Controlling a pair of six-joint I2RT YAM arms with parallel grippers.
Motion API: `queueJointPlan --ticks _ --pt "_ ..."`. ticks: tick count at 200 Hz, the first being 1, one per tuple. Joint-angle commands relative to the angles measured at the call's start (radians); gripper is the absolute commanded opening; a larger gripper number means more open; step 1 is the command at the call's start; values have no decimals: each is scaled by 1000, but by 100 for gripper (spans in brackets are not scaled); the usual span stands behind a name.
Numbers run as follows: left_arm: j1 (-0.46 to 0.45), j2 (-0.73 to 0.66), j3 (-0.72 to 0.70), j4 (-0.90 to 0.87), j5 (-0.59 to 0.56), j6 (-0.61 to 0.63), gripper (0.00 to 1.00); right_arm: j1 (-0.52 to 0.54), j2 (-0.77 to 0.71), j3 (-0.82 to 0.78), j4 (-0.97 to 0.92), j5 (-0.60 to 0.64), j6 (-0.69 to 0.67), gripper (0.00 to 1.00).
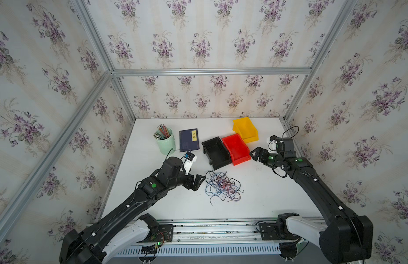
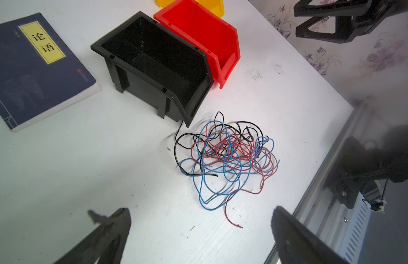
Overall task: Untangle and sort cables by color
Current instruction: Pick up the cable from the cable.
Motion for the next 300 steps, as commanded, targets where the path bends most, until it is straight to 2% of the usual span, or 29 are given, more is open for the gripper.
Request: queueJointPlan --ticks 1,56,112,115,133,199,235,277,300 --pt "-16 11 -4 38 7 -4 99 51 -4 -35 -10 -36 52 84" --pt "-23 24 -23 60 -7 -31 99 222 42 -90 84 -75 72 78" --pt "-27 66 -5 86 -21 -68 99 351 111 -27 89 -52 22 72" --pt "-28 67 -3 84 -23 -69 99 393 115 -24 89 -52 22 72" --pt "-27 74 9 81 -35 -77 99 438 128 -16 98 -50 17 71" --pt "-27 108 33 58 -48 -81 99 521 214 16 96 -16 -21 62" --pt "-27 95 22 44 -53 -60 99 540 238 9 100 -5 -16 54" --pt "-27 104 24 45 -57 -54 99 551 253 7 100 31 -13 50" --pt "-27 105 25 44 -57 -54 99 552 270 11 109 39 -17 45"
